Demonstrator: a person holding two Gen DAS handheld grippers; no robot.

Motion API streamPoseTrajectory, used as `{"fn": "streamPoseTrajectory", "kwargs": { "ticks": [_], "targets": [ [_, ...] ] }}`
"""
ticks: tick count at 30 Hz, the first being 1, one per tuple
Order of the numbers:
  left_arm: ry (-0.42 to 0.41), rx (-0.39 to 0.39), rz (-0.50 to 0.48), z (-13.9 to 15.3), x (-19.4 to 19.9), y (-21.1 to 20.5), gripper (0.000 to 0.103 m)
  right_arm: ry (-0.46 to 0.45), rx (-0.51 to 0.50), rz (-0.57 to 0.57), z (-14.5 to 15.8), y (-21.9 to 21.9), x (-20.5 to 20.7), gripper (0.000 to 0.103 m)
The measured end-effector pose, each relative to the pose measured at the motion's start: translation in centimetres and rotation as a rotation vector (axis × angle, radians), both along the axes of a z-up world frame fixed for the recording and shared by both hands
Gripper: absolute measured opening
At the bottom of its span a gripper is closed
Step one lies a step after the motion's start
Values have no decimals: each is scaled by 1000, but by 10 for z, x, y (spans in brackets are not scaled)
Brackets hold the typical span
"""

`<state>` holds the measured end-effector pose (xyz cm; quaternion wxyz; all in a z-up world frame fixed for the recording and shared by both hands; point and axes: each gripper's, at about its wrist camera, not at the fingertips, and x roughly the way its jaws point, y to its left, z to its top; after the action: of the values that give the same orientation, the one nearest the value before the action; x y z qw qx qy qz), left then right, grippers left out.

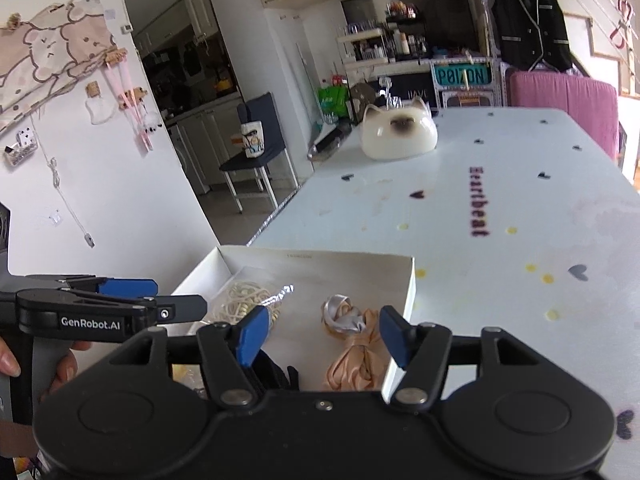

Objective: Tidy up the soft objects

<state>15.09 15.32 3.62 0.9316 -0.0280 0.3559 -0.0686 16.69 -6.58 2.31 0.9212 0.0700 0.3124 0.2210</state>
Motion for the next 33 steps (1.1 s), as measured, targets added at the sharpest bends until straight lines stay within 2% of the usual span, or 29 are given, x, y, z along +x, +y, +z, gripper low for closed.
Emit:
{"fn": "streamPoseTrajectory", "kwargs": {
  "ticks": [4,8,12,18,25,33],
  "targets": [
    [-35,7,3,13,-15,-2,91,-38,2,-7,9,-8,-15,66],
    [-76,12,15,24,-32,-3,97,-77,-2,-11,17,-14,-31,70],
    [-122,22,31,32,-52,-5,103,-126,-20,-25,22,-22,-47,80],
    [-189,50,39,38,-81,-11,103,-179,-35,-57,24,-33,-69,88],
    [-234,83,53,30,-110,-19,103,-218,-47,-102,19,-44,-94,97],
    [-263,78,98,12,-140,-25,103,-261,-100,-149,7,-50,-119,101]
  ]
}}
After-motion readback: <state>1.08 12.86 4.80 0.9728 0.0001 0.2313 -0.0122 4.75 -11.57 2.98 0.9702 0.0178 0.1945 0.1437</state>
